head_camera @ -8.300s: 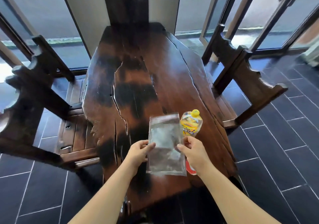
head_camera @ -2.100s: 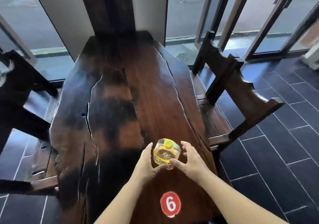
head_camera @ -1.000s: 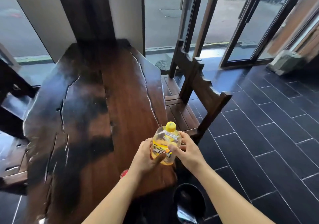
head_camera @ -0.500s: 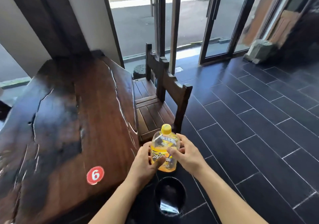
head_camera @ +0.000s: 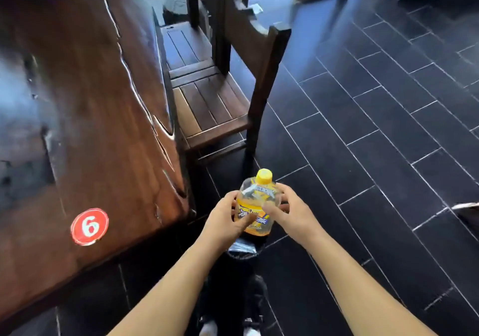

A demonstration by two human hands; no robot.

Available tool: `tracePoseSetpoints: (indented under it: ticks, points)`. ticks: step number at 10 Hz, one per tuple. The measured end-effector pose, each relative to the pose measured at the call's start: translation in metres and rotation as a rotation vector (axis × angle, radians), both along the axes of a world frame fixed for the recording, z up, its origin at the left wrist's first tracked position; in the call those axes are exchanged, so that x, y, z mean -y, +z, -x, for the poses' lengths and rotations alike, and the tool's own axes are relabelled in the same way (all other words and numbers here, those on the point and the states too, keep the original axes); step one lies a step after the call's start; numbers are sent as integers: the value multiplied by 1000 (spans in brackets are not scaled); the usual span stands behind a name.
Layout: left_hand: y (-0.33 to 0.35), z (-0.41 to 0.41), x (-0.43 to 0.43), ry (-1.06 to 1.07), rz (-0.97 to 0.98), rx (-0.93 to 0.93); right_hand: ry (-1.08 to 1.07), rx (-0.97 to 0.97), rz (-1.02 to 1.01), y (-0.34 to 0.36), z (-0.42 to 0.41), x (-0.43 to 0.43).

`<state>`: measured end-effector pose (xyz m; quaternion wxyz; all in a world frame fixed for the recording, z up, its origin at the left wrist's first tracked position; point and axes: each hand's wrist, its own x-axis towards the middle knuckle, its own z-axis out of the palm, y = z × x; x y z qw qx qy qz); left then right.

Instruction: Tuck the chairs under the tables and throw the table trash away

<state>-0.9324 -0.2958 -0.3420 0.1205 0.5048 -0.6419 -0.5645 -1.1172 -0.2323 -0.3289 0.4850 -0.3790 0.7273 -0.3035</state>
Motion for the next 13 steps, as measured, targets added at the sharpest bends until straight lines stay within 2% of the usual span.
tracePoseSetpoints:
  ticks: [3, 5, 8, 11, 13]
  points:
    - [-188, 6, 9, 13, -174, 79, -68, 26, -133, -195, -4, 0]
    - [-310, 4, 22, -3, -216, 103, -43, 32, -185, -322, -5, 9]
    - [-430, -10, 19, -42, -238, 191, -11, -16, -207, -432, -20, 7]
    - [-452, -5, 20, -45, -290, 166, -24, -70, -248, -452, -17, 1]
    - [-390, 5, 25, -34, -269, 203, 9, -132, -279, -394, -8, 4]
